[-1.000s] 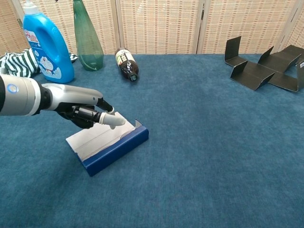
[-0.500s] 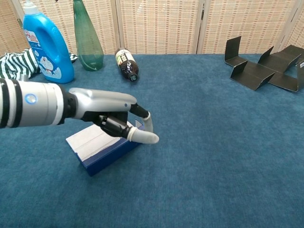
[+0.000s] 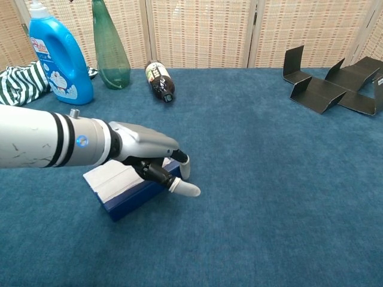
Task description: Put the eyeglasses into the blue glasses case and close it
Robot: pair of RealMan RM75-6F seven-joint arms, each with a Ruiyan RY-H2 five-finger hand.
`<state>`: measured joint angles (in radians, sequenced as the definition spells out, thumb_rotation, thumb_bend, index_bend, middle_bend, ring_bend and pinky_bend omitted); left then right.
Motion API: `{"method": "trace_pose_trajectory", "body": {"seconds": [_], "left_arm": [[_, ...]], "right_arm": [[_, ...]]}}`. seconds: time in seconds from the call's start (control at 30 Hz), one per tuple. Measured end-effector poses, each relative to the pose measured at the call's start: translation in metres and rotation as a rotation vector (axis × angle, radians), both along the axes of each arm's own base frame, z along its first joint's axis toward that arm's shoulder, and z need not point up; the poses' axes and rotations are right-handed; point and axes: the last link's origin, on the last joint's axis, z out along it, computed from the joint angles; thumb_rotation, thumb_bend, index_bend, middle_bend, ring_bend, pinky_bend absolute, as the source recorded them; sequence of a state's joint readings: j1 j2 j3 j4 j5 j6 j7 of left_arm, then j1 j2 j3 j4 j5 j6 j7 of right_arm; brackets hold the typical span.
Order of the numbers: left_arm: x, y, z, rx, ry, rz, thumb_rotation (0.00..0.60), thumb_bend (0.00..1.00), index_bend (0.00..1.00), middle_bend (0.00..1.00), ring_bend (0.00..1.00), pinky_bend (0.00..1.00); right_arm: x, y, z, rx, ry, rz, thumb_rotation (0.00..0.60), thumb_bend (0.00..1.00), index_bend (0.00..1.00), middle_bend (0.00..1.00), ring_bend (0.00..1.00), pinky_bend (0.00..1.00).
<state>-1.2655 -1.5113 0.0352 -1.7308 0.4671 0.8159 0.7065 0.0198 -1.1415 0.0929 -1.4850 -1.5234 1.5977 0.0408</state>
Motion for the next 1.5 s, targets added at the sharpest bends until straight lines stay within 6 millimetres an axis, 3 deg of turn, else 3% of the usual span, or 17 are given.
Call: {"method": "trace_pose_trajectory", "body": {"seconds": [0.27, 0.67, 0.9, 1.03, 1.27, 1.5], "left_arm": [[-0.015, 0.024, 0.009, 0.115, 0.121, 0.049, 0.081, 0.20, 0.26, 1.00, 1.00, 1.00], [-0.066, 0.068, 0.045, 0.259, 0.260, 0.245, 0.080, 0.20, 0.27, 1.00, 1.00, 1.00], [-0.099, 0.080, 0.068, 0.298, 0.288, 0.382, 0.081, 0.20, 0.29, 1.00, 1.00, 1.00], [-0.112, 0.076, 0.076, 0.275, 0.308, 0.430, 0.090, 0.20, 0.29, 1.00, 1.00, 1.00], [-0.115, 0.066, 0.086, 0.263, 0.293, 0.431, 0.114, 0.20, 0.30, 1.00, 1.00, 1.00], [-0.100, 0.062, 0.093, 0.334, 0.168, 0.282, 0.122, 0.20, 0.28, 1.00, 1.00, 1.00]], "right_arm": [[0.000, 0.000, 0.000, -0.001, -0.003, 0.003, 0.600, 0.27, 0.05, 0.33, 0.43, 0.25], [0.001, 0.000, 0.000, -0.001, -0.004, 0.011, 0.600, 0.27, 0.05, 0.33, 0.43, 0.25], [0.004, 0.000, -0.001, 0.000, -0.002, 0.020, 0.600, 0.27, 0.05, 0.33, 0.43, 0.25], [0.006, -0.001, -0.001, 0.001, -0.001, 0.026, 0.600, 0.27, 0.05, 0.33, 0.43, 0.25], [0.007, -0.001, -0.001, 0.000, 0.000, 0.031, 0.600, 0.27, 0.05, 0.33, 0.43, 0.25], [0.007, 0.001, -0.001, -0.001, -0.003, 0.032, 0.600, 0.27, 0.05, 0.33, 0.43, 0.25]]}}
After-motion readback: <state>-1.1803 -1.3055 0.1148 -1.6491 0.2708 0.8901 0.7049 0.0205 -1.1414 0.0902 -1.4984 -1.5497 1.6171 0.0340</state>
